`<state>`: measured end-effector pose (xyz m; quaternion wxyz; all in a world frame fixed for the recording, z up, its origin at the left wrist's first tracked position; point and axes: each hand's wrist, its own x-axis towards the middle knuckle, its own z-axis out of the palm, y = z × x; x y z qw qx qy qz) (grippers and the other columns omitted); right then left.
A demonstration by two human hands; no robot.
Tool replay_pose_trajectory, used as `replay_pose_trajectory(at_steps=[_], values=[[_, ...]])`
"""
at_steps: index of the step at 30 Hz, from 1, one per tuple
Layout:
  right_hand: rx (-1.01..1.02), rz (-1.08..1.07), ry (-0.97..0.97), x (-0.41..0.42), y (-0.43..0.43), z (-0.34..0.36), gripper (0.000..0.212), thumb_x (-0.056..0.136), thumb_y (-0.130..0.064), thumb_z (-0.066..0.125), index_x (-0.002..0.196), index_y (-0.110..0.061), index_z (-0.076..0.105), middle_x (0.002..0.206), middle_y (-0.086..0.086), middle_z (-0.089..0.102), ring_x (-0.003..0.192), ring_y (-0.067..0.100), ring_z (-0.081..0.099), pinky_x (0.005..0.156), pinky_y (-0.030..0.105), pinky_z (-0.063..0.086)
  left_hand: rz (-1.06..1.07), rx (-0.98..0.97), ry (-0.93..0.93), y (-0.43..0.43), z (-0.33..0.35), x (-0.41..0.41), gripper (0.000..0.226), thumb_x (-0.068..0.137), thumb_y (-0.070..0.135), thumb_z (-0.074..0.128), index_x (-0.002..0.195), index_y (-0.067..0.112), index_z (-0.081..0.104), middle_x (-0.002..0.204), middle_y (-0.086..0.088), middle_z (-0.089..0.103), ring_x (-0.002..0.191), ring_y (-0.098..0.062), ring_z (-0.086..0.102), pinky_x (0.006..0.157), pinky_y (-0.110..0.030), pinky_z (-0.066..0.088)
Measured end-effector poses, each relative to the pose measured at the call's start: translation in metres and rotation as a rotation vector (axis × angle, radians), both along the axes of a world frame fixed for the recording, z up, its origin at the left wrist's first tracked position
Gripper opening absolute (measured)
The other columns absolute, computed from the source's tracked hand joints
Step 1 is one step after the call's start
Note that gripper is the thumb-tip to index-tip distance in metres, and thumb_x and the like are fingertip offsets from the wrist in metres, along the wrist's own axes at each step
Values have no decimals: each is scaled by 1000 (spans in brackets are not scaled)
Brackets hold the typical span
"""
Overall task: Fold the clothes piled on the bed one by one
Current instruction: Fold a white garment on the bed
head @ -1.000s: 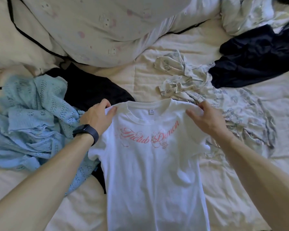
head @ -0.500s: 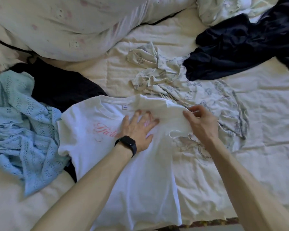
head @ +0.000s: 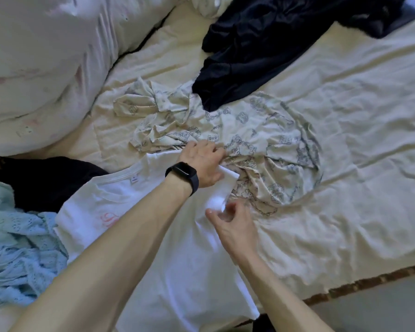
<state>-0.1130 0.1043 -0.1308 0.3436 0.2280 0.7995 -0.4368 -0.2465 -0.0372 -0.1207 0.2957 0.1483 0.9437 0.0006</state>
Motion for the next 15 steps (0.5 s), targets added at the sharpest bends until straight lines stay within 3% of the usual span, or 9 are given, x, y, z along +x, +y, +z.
replay_pose_trajectory(at_steps=[3,5,8,11,15], values=[[-110,-40,-27,3,3,-8,25,85,-43,75,99,-33,58,103,-6,66,106,14,60,94,38,48,-94,-26,-78,11,5,-21,18,92,43,61,105,30,60,113,0,58,104,-27,57,73,-35,32],[-103,-115,18,3,7,-11,15,88,-36,72,88,-29,59,88,-8,68,89,13,62,81,37,49,-7,58,-131,8,13,-32,10,92,40,64,92,33,57,98,4,61,94,-26,59,68,-33,34],[-22,-243,111,5,13,-14,18,92,-31,63,81,-25,51,71,-6,64,70,10,58,67,38,45,194,251,-207,-5,27,-44,14,90,28,71,87,32,57,87,9,61,83,-20,60,69,-31,45],[-137,-319,98,3,13,-12,19,86,-20,70,89,-29,54,84,-16,68,73,2,64,69,30,50,245,276,-217,-16,33,-45,16,88,24,74,88,31,60,90,9,63,82,-16,59,72,-27,43],[-266,-227,128,2,-1,-3,54,76,-12,75,109,-42,46,111,-22,57,73,1,69,69,19,50,275,237,-270,-13,23,-33,15,87,23,71,99,28,65,88,11,62,87,-17,60,77,-30,48]])
